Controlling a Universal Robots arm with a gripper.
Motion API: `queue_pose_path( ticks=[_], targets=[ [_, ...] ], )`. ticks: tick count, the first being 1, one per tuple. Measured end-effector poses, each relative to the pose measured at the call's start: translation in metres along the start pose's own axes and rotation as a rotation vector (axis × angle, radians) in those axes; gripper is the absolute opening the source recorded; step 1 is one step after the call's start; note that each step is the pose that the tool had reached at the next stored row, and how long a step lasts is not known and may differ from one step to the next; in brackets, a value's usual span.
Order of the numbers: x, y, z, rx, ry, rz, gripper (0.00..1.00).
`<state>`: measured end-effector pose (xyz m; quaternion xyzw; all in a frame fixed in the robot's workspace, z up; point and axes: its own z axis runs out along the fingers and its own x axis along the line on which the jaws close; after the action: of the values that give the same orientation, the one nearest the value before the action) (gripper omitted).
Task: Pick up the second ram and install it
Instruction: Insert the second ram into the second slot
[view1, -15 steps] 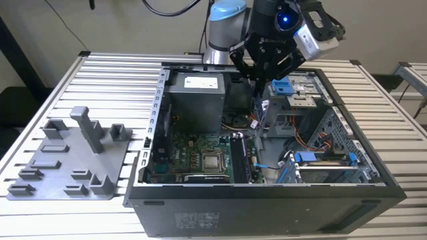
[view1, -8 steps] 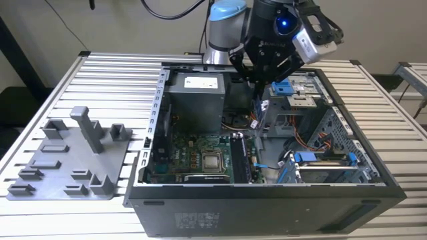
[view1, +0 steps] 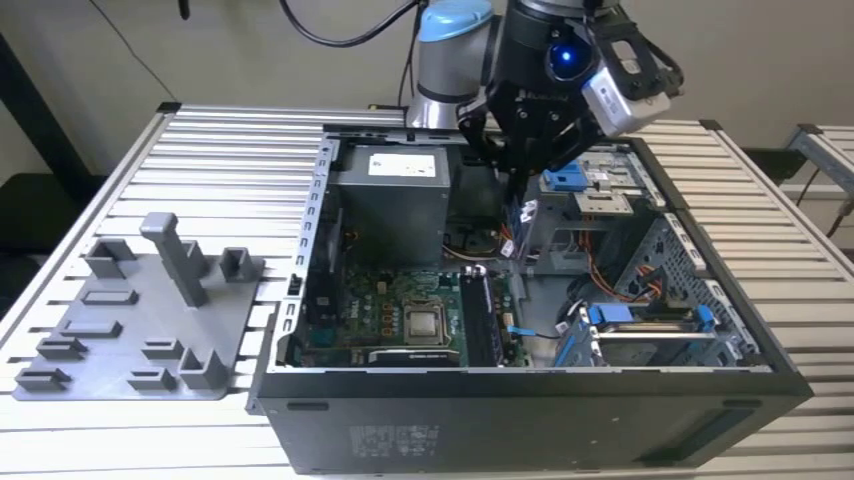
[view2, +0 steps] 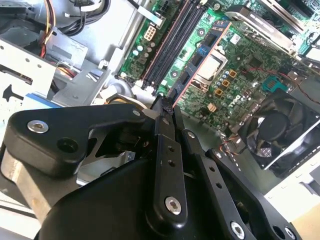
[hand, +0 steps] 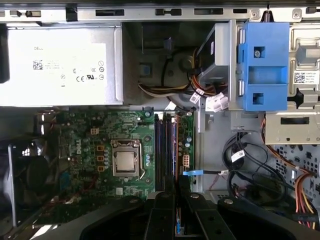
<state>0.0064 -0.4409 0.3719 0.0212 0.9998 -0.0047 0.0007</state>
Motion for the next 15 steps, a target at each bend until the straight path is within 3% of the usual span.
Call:
queue_pose_path(
  ticks=[15],
  targets=[
    [0.0,-0.0001,0.0042,0.0002,-0.0001,0.0,0.14]
  ],
)
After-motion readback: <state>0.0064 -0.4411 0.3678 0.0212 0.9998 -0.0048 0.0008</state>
